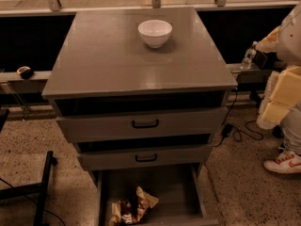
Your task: Pick brown chip bag from bottom drawer and place on counter
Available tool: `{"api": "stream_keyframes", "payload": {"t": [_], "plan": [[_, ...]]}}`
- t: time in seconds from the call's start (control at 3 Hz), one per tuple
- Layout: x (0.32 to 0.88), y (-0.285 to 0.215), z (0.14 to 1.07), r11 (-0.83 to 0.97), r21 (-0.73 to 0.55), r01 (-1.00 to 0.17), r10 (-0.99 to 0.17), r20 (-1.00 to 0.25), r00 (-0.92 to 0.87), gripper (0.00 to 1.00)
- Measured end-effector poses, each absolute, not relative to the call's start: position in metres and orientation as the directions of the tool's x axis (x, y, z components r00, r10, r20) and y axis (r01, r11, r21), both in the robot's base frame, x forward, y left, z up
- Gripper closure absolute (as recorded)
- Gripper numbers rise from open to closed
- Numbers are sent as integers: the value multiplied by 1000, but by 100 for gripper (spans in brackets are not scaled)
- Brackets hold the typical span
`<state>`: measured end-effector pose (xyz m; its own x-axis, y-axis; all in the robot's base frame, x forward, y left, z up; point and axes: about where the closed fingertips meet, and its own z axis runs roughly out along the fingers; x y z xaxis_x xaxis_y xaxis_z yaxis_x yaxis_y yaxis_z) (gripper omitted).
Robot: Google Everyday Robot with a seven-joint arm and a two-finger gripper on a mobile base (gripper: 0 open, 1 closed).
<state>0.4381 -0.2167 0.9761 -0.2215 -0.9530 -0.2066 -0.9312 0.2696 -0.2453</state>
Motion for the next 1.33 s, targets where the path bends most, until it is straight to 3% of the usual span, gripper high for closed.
{"api": "stream_keyframes", "payload": {"t": [0.67, 1.0, 1.33], "plan": [[438, -206, 944, 232, -218, -948, -952, -250, -176, 0], [426, -180, 869, 151, -159, -976, -947, -308, -96, 0], [408, -179, 835, 134, -100, -986, -953, -287, -101, 0]]}}
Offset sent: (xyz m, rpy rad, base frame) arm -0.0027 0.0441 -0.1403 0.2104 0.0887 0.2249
